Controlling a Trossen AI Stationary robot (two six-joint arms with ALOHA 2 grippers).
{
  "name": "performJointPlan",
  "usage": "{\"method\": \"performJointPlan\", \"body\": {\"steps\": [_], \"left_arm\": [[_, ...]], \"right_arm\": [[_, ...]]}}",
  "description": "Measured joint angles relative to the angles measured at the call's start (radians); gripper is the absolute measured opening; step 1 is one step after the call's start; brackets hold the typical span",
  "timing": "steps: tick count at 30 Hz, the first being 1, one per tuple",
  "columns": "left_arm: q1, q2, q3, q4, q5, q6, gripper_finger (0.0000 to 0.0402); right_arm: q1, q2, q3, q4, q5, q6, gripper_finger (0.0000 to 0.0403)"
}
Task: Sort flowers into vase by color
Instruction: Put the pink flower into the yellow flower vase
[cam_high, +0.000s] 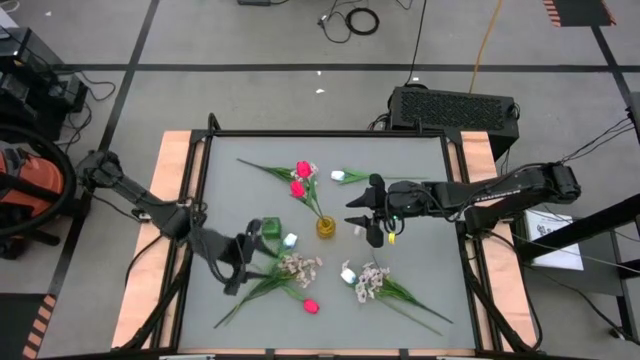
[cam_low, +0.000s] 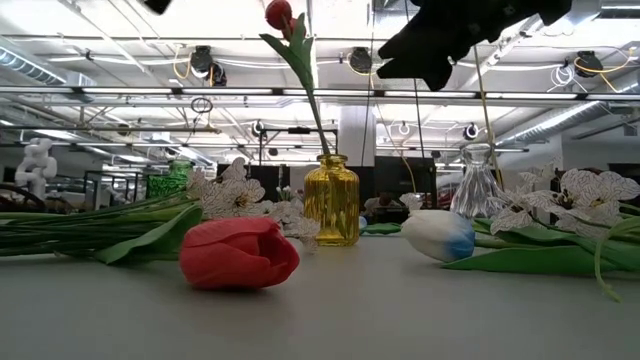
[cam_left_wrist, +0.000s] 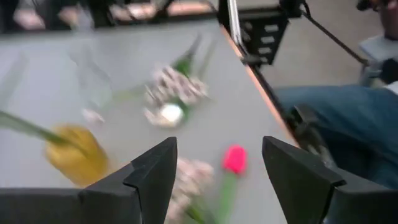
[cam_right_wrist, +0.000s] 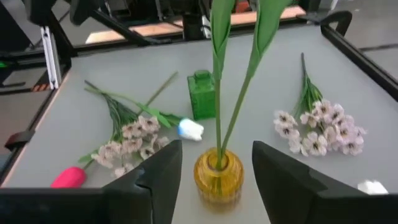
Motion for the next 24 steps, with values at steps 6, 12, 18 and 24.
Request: {"method": "performJointPlan", "body": {"steps": [6, 12, 18, 24], "left_arm": [[-0.141, 0.166, -0.011, 0.029, -0.068, -0.133, 0.0244], [-0.189, 0.325, -0.001, -0.021, -0.151, -0.266, 0.0244], [-0.180, 0.355, 0.002, -0.105, -0.211, -0.411, 0.0244], [-0.169, 0.355, -0.029, -0.320, -0.262, -0.617, 0.0244]], "right_arm": [[0.001, -0.021, 0.000, -0.041, 0.001, 0.025, 0.0187], [0.006, -0.035, 0.000, -0.042, 0.001, 0.036, 0.0187], [0.007, -0.035, 0.000, -0.047, 0.001, 0.036, 0.0187], [0.007, -0.035, 0.000, -0.067, -0.001, 0.039, 0.0187]]}}
